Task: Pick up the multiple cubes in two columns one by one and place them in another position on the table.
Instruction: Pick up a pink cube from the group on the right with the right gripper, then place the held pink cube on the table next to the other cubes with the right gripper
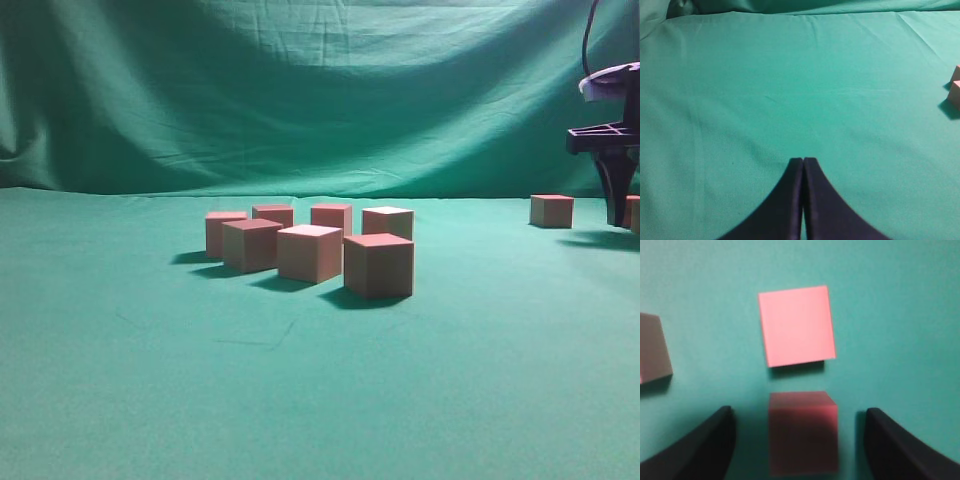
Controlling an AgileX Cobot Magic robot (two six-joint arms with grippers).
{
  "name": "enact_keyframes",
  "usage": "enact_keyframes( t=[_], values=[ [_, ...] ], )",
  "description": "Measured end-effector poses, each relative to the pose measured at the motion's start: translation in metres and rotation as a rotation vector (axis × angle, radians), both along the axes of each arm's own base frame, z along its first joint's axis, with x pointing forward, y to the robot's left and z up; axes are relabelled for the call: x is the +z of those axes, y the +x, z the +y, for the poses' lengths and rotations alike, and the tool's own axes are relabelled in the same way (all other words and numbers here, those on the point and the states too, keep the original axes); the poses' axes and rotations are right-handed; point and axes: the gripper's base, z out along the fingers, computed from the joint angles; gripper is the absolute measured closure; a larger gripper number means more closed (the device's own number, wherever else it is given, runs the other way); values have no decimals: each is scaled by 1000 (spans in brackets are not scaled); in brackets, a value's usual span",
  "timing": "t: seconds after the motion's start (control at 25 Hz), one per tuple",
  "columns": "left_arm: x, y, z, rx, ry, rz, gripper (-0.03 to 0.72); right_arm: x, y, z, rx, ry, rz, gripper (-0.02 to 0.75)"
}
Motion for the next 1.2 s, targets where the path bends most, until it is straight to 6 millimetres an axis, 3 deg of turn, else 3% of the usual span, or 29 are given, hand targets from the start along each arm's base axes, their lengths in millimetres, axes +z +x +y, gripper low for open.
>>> enact_keyframes(
  t=[0.04, 0.12, 0.28, 0.52, 0.6, 0.8, 1.0, 1.2],
  values=[
    [0, 0, 0, 0, 0, 0, 688, 0, 1, 0, -1, 5, -7, 248],
    [0, 0, 0, 0, 0, 0, 688, -5, 2, 1, -4, 13, -3, 259],
    [0, 0, 0, 0, 0, 0, 688, -7, 2, 2, -8, 21, 4, 464],
    [0, 0, 0, 0, 0, 0, 688, 4, -3, 1, -19, 26, 22, 472],
    [0, 0, 0, 0, 0, 0, 688, 22, -7, 2, -27, 41, -4, 472],
    [0, 0, 0, 0, 0, 0, 688, 92, -31, 11, -5, 53, -93, 472],
    [0, 0, 0, 0, 0, 0, 688, 151, -70, 44, 79, 86, -128, 472],
    [0, 0, 0, 0, 0, 0, 688, 178, -113, 87, 223, 106, -138, 472]
  ],
)
